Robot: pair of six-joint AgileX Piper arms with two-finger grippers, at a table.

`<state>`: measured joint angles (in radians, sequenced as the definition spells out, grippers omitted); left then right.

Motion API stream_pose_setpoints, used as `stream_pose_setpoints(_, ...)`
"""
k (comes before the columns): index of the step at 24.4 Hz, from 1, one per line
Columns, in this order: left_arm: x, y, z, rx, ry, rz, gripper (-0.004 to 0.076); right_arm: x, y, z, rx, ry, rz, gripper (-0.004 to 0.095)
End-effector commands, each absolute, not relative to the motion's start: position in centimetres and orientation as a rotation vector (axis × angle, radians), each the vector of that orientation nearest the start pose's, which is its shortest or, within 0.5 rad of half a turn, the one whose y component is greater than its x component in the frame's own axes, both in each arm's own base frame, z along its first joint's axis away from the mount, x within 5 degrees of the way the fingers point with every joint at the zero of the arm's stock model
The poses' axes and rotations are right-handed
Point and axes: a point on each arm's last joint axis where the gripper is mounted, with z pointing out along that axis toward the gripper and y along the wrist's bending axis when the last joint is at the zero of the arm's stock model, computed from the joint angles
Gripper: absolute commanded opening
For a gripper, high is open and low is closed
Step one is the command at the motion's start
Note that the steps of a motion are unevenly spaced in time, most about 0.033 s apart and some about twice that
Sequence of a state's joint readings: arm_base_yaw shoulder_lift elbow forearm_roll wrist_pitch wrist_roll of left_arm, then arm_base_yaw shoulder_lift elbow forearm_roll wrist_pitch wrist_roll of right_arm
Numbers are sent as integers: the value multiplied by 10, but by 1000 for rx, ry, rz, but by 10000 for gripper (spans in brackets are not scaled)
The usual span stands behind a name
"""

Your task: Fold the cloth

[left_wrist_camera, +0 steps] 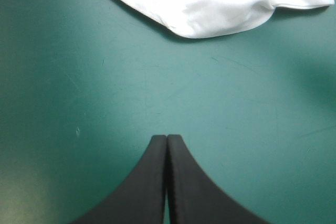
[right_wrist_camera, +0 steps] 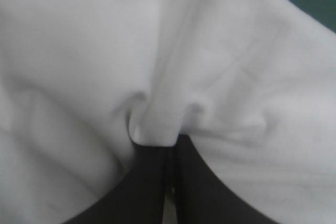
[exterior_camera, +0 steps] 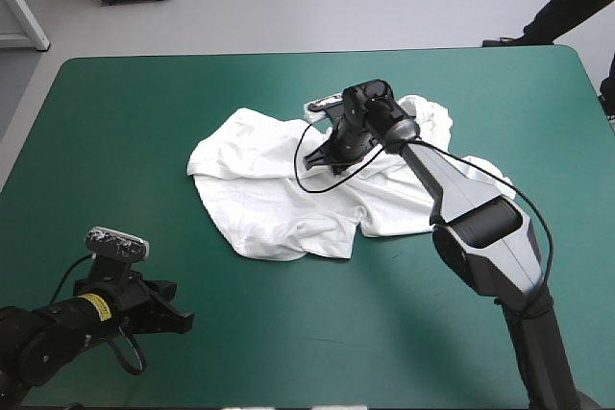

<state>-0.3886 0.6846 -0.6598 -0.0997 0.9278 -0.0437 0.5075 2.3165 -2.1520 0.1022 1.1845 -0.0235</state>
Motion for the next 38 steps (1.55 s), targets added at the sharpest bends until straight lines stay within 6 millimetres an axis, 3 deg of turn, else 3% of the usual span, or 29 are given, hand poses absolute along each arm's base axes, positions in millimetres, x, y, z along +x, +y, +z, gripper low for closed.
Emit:
stream_pose_setpoints(1, 107, -53, 311, 364, 2357, -353, -22, 398, 285, 235, -804, 2803, 401, -16)
stream_pose_setpoints(8, 107, -53, 311, 364, 2357, -353, -22, 332, 346, 274, -1023, 2674, 492, -16)
stream_pose_setpoints(13, 107, -53, 311, 364, 2357, -353, -22, 292, 376, 283, -1122, 2642, 572, -17)
stream_pose_setpoints(17, 107, -53, 311, 364, 2357, -353, -22, 284, 382, 283, -1089, 2668, 588, -8)
stream_pose_setpoints(19, 107, -53, 311, 365, 2359, -352, -22, 284, 382, 284, -1086, 2667, 591, 48)
stream_pose_setpoints(20, 107, -53, 311, 365, 2359, -352, -22, 284, 382, 285, -1086, 2665, 593, 121)
stream_pose_setpoints(26, 107, -53, 311, 365, 2359, -352, -22, 280, 377, 302, -1118, 2608, 608, 602)
stream_pose_setpoints(30, 107, -53, 311, 365, 2361, -352, -22, 279, 360, 332, -1107, 2510, 491, 577)
stream_pose_setpoints(33, 107, -53, 311, 365, 2361, -352, -22, 279, 337, 368, -1072, 2392, 332, 563)
stream_pose_setpoints(37, 107, -53, 311, 365, 2361, -352, -22, 274, 295, 414, -930, 2339, 334, 560)
stream_pose_setpoints(38, 107, -53, 311, 366, 2363, -352, -22, 273, 272, 421, -874, 2356, 319, 559)
